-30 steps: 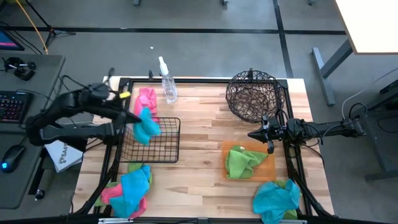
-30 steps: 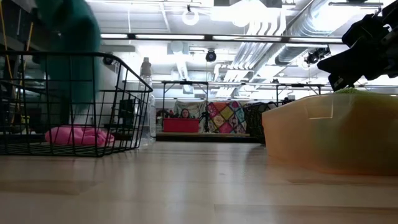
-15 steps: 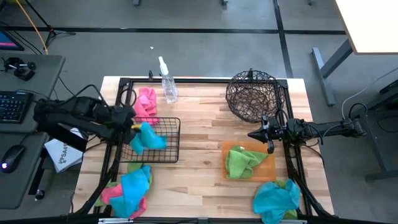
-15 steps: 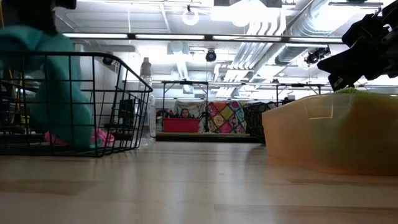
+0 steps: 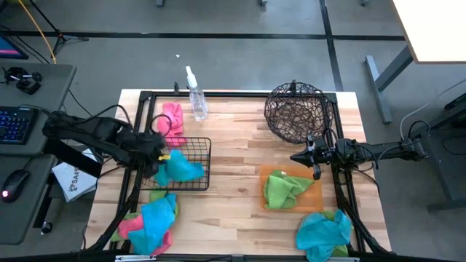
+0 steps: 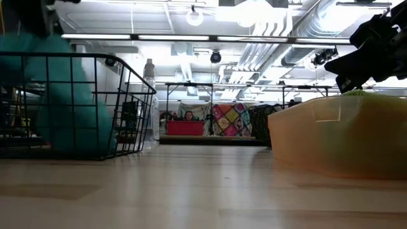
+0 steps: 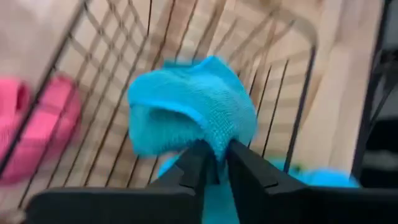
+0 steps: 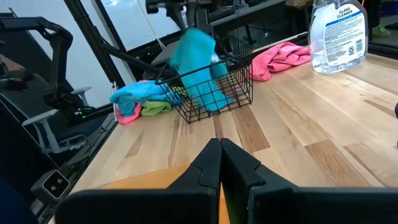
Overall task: Sort microfiber towel by color & place in baskets
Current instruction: Put the top blue microfiber towel into the left wire basket, then put the left blue microfiber towel into the left wire basket
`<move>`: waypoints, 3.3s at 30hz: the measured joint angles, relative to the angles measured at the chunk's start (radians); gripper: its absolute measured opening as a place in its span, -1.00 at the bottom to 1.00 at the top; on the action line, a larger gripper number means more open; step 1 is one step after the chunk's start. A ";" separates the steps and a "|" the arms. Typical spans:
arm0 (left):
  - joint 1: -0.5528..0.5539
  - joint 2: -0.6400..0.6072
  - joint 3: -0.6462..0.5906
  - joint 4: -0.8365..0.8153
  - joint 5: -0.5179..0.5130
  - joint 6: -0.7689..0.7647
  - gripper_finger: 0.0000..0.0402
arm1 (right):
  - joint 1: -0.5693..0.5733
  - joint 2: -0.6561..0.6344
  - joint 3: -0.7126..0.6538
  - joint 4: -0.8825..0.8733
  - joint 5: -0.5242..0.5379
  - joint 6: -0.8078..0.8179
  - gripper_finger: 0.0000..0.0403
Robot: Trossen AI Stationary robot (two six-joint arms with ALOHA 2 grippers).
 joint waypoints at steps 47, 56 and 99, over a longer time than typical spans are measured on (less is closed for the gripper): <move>-0.744 0.932 0.341 0.050 -0.039 -0.577 0.20 | 0.000 0.000 0.000 0.000 0.000 0.000 -1.00; -0.779 0.938 0.341 0.036 -0.124 -0.515 -0.43 | 0.000 0.000 0.000 0.000 0.000 0.000 -1.00; -0.355 0.477 0.745 -0.366 -0.190 -0.136 -1.00 | 0.000 0.000 0.000 0.000 0.000 0.000 -1.00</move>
